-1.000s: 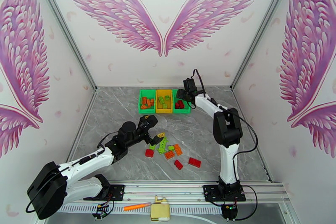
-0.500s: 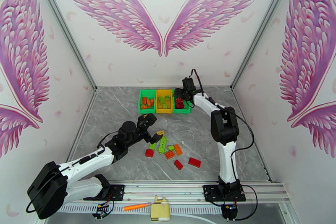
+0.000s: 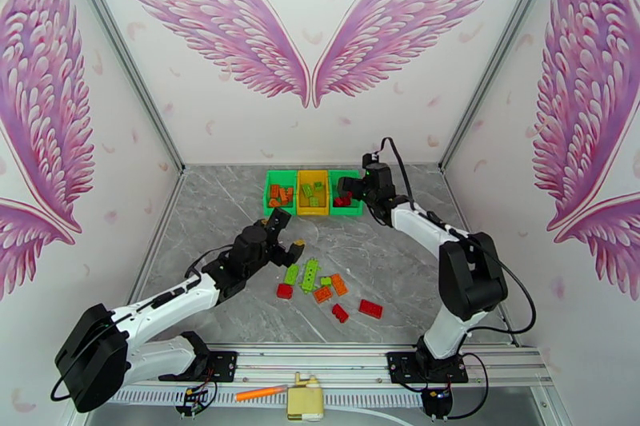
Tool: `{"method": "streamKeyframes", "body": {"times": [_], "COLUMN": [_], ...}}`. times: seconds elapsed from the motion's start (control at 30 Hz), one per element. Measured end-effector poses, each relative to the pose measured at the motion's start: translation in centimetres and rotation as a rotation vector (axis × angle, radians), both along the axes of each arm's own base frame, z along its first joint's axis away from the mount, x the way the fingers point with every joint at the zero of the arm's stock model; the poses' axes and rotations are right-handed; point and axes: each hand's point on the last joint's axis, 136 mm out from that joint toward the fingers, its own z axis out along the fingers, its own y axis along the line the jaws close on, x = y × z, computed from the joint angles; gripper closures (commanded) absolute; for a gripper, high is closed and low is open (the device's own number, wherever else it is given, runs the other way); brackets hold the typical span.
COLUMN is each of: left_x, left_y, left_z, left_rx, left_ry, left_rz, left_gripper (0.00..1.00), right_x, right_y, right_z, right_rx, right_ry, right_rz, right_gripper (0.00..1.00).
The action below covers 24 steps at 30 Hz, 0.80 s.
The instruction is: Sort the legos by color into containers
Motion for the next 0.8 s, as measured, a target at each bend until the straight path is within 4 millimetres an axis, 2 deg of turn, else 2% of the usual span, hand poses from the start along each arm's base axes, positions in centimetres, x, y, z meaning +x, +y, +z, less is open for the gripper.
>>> {"method": "streamKeyframes", "body": {"times": [0.23, 0.47, 0.6, 0.8], "left_x": [0.0, -2.0, -3.5, -4.5], "left_y": [-0.3, -0.3, -0.2, -0.5], "left_z": [-4.0, -8.4, -10.5, -12.2], "left_rx": [0.073, 0.116, 0.153, 0.172], "left_ry": [0.244, 0.460, 0.558, 0.648], "left_rz": [0.111, 0.208, 0.235, 0.269], "left_gripper": [0.01, 0.02, 0.08, 0.23], "right_x": [-3.5, -5.3, -5.7, -6.4], "right_y": [0.4, 0.9, 1.2, 1.3], "right_z": [-0.9, -0.6, -0.4, -1.1], "right_rx": [0.010, 0.004, 0.006, 0.002], "right_ry": [-0.050, -0.072, -0.077, -0.057], "right_rz": [0.092, 0.164, 0.192, 0.214], "right_gripper": [0.00, 0.00, 0.00, 0.01]}}
